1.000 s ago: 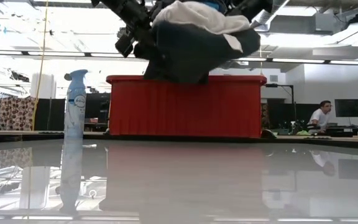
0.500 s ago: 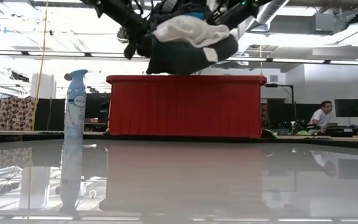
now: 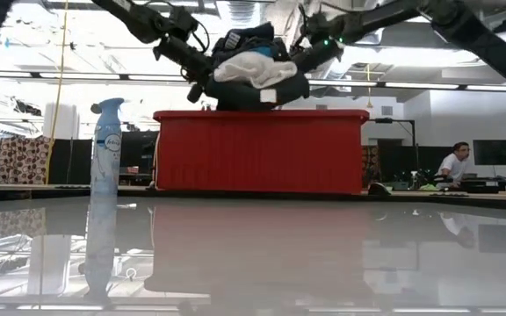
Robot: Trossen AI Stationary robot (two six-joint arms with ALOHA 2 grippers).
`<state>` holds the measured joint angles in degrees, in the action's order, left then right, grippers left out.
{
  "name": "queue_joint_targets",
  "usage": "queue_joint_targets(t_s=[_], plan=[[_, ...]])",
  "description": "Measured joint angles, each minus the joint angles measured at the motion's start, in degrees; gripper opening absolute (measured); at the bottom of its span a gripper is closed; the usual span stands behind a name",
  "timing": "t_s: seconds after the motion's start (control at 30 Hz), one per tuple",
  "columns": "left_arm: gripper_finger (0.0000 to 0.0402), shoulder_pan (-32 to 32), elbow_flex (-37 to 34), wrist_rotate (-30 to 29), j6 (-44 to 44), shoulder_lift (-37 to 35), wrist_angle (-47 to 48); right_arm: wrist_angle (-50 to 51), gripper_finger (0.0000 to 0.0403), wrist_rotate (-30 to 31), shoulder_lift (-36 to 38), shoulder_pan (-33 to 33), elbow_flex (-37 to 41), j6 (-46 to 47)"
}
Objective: Fold laundry
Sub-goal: Put the stacked clothes into the red bin
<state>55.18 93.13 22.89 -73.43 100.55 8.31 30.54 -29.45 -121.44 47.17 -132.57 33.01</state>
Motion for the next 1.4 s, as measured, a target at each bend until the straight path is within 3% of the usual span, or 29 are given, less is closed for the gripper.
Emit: queue_joint_targets(t_s=[0.3,0.57,0.9,1.17,1.4], plan=[[0.0072,6.2,21.9,1.9,9.9,16.6,1.6,-13.2,0.0118,1.4,-3.2,5.5,-0.1,3.3],[0.0072,6.9,33.3,5.4,7.9,31.5,4.1,-17.2,0.0115,3.4,-11.5,7.4,0.0,8.1],[0.0072,7.3,34.3,3.7,9.1,40.6,8.9,-19.6,0.0114,4.3,-22.6,8.9,0.1,13.7],[0.0071,6.4,34.7,2.9,16.6,40.9,24.5,-7.9,0.0112,4.2,-23.1,8.1,0.0,8.6],[0.0071,3.6,34.7,2.9,16.6,40.8,31.9,-1.7,0.0112,4.1,-22.9,8.4,-0.1,4.7]])
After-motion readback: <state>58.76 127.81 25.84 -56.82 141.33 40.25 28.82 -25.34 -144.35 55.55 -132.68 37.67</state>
